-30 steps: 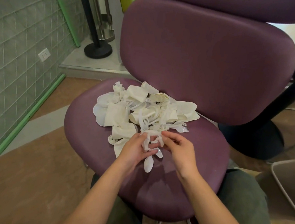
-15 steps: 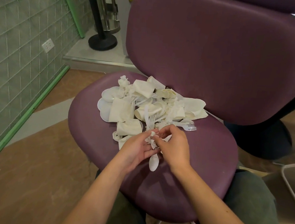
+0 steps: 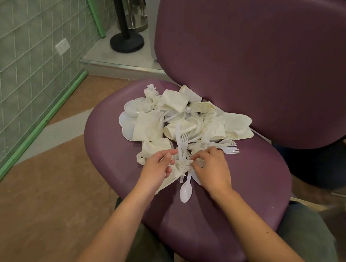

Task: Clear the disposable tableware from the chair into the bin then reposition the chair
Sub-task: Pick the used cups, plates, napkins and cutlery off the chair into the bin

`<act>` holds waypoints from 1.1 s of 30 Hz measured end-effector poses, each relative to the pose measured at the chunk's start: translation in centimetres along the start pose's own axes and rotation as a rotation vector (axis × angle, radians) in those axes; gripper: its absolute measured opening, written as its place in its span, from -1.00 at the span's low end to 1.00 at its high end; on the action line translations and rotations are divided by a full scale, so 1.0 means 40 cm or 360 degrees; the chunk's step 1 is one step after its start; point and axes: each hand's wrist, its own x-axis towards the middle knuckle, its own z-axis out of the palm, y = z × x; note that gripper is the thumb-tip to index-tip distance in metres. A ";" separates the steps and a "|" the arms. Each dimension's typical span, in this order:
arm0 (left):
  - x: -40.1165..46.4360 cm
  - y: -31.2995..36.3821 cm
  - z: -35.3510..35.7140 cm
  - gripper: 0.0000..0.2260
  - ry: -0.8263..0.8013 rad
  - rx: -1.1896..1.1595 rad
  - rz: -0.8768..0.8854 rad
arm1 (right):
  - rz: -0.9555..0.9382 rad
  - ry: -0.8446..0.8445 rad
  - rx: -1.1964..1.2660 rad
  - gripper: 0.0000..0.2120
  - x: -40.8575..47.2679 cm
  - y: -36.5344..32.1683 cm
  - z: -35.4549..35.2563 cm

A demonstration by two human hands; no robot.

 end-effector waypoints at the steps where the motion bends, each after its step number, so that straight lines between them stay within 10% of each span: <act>1: -0.003 0.004 0.003 -0.78 -0.0007 -0.0026 -0.0030 | 0.0050 -0.0006 0.0156 -0.93 -0.005 0.001 -0.006; 9: -0.029 0.039 0.050 -0.70 -0.0228 -0.0229 -0.0236 | 0.0468 0.0055 0.1761 -0.88 -0.061 -0.063 -0.110; 16: -0.040 0.054 0.066 -0.73 -0.0399 -0.0391 -0.0189 | 0.0208 0.0275 0.0913 -0.91 -0.102 -0.088 -0.051; 22: -0.033 0.070 0.025 -0.73 -0.0280 -0.0679 -0.0256 | 0.0353 0.0060 0.1554 -0.87 -0.124 -0.123 -0.047; 33: -0.036 0.067 -0.013 -0.71 -0.0204 -0.0387 -0.0412 | 0.0248 0.0084 0.1204 -0.78 -0.058 -0.116 -0.042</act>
